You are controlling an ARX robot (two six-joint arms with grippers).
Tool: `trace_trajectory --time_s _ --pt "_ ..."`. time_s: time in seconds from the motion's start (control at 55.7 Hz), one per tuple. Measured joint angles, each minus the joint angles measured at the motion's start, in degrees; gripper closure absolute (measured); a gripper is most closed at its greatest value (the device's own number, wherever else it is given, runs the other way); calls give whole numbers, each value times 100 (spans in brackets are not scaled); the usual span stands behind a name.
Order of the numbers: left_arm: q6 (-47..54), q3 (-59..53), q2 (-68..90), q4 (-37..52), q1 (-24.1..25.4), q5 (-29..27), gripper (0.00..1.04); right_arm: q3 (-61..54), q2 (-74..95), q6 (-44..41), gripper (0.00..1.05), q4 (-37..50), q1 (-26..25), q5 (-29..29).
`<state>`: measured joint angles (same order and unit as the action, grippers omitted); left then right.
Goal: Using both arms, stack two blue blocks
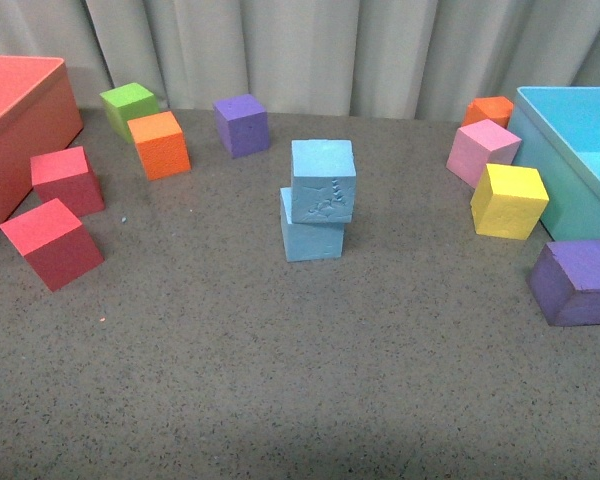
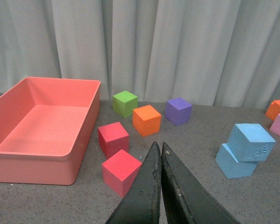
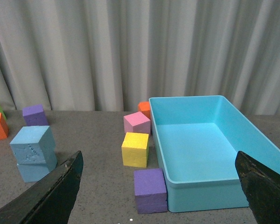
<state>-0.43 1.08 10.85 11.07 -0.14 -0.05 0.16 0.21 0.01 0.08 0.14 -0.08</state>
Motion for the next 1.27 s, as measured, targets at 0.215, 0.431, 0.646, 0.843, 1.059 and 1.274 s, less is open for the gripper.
trace_trajectory --time_s 0.215,0.431,0.646,0.843,1.059,1.274 --pt "2 2 -977 -1058 0 7 101 0 0 0 10 0 0 2" --pt "0 2 -1058 -1095 0 4 87 0 0 0 10 0 0 0" --pt "0 2 -1060 -1095 0 4 49 0 0 0 10 0 0 0" --pt "0 2 -1060 -1095 0 4 16 0 0 0 10 0 0 0" --pt "13 2 -1060 -1095 0 4 7 0 0 0 10 0 0 0" --pt "13 2 -1060 -1095 0 4 7 0 0 -2 10 0 0 0"
